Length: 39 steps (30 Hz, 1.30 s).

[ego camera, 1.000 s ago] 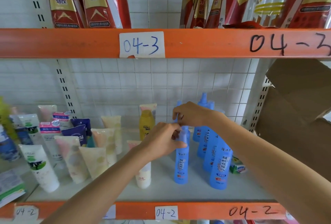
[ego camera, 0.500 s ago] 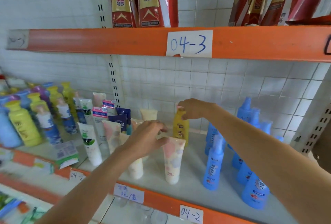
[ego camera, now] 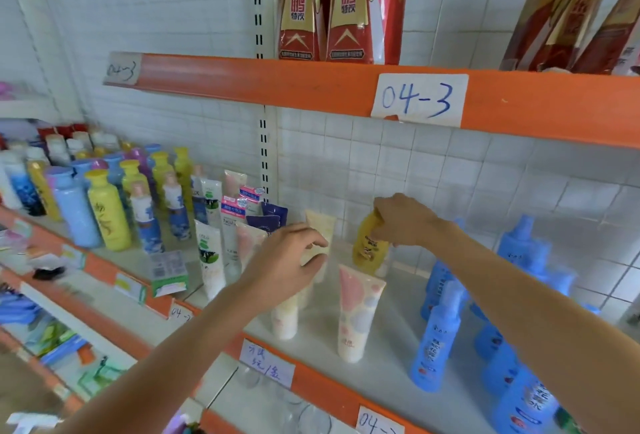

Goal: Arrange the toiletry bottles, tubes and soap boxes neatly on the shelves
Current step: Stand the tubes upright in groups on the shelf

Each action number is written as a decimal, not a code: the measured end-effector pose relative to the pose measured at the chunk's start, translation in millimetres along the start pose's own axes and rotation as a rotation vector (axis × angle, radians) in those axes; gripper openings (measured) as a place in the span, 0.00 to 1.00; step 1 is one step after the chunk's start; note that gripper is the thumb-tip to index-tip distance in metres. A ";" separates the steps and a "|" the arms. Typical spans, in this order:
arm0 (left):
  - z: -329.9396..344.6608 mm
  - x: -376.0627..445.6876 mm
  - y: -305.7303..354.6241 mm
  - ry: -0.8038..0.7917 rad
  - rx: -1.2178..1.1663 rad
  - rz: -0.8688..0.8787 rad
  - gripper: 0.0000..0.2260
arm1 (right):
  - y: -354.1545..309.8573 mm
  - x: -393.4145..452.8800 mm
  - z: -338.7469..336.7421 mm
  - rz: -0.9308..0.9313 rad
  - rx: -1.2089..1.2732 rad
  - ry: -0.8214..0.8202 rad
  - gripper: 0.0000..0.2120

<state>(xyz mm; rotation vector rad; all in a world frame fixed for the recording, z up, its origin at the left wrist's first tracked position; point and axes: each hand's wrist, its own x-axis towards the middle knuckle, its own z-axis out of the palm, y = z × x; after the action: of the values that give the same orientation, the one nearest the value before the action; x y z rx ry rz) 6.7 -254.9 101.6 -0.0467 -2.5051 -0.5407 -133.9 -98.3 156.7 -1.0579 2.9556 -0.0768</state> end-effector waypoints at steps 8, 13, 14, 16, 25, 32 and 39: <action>-45.7 -15.9 -45.5 0.058 0.079 -0.166 0.06 | -30.1 -55.9 -22.6 -0.177 -0.041 0.550 0.19; -55.2 -13.0 -91.9 -0.005 0.191 -0.234 0.11 | -69.6 -64.3 -22.9 -0.312 0.060 0.626 0.20; -55.4 -8.4 -97.2 -0.039 0.212 -0.210 0.12 | -77.0 -62.1 -22.2 -0.311 0.067 0.631 0.20; -55.0 2.8 -104.8 -0.139 0.242 -0.163 0.15 | -90.9 -56.6 -21.5 -0.286 0.071 0.646 0.20; -46.3 27.2 -134.6 -0.284 0.288 0.072 0.08 | -123.2 -57.9 -22.6 -0.076 0.052 0.682 0.19; -67.9 36.5 -142.1 0.002 0.156 0.208 0.07 | -127.9 -77.2 -23.9 0.120 -0.062 0.745 0.19; -115.2 42.2 -112.3 0.375 -0.088 0.454 0.08 | -114.0 -98.7 -23.6 0.252 -0.134 0.733 0.18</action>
<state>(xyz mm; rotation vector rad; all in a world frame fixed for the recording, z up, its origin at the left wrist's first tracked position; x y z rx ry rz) 15.4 -406.3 170.1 -0.4891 -2.0160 -0.4210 14.2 -122.6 184.1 -0.7738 3.7729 -0.3375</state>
